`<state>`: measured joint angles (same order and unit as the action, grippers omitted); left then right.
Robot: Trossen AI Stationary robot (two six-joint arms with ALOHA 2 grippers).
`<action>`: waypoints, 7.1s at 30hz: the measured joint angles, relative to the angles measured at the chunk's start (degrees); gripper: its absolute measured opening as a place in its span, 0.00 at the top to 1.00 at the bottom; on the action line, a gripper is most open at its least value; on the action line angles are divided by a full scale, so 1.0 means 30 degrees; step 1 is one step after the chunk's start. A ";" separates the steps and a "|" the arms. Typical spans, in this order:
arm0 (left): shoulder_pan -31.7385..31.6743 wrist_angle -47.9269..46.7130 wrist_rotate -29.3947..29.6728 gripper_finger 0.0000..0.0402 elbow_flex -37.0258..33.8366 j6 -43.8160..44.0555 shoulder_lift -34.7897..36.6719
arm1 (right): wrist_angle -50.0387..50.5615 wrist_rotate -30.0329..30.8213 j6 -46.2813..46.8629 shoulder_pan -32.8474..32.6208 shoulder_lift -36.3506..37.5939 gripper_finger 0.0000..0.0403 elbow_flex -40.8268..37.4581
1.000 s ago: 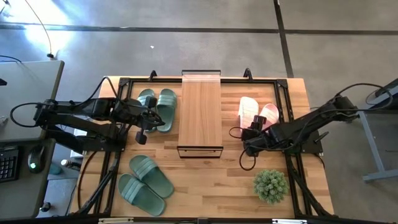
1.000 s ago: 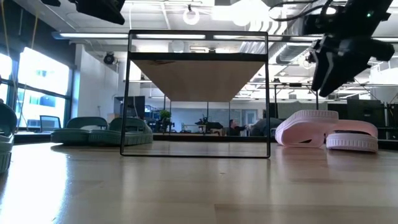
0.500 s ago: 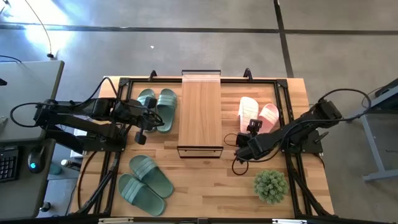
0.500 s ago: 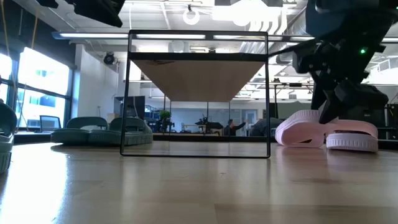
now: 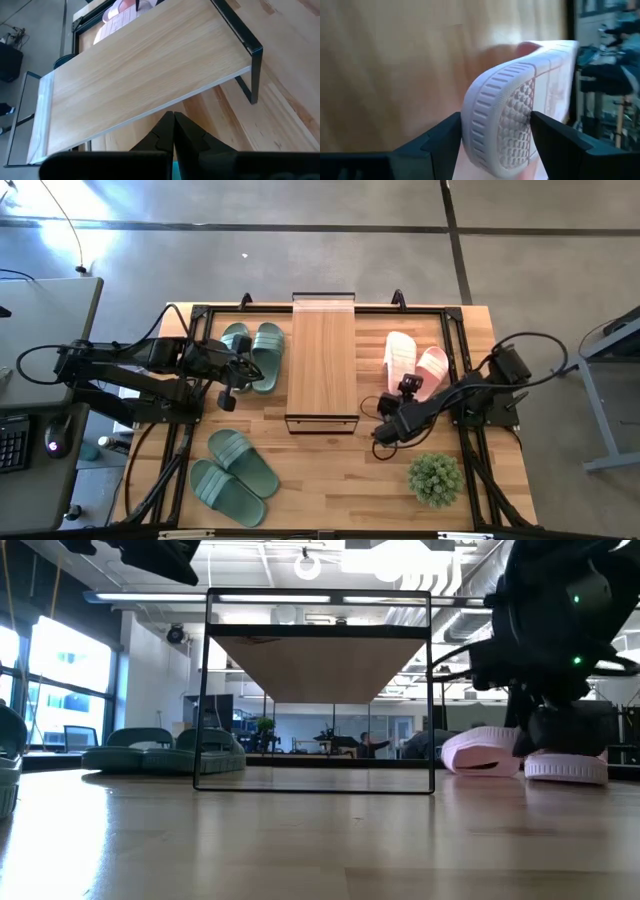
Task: Pick and place slides into the shelf
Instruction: Put the left pink slide on the shelf
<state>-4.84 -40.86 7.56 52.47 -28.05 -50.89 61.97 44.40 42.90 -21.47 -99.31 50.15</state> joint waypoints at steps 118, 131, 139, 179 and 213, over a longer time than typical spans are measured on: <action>-0.0007 -0.0889 -0.0117 1.00 -0.0007 0.1588 0.0015 | -1.2763 -2.7987 0.0215 1.6535 0.3419 0.94 1.3261; -0.0002 -0.0895 -0.0445 1.00 -0.0022 0.1945 0.0000 | -1.5922 -2.7771 0.1842 2.2163 0.1324 0.94 1.3283; -0.0003 -0.0871 -0.0726 1.00 -0.0022 0.1945 0.0000 | -1.0362 -2.7210 -0.2862 2.0105 0.3711 0.94 1.2082; -0.0007 -0.0838 -0.0660 1.00 -0.0022 0.2011 0.0000 | -2.8422 -2.3387 1.1768 1.5165 0.9363 0.94 -0.5529; -0.0007 -0.0855 -0.0721 1.00 -0.0015 0.2387 0.0000 | -2.6314 -2.4398 1.0236 1.4839 0.8304 0.61 -0.5474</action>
<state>-4.86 -43.43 5.40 52.42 -20.89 -50.89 -16.98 -28.79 73.61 23.04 -74.40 33.73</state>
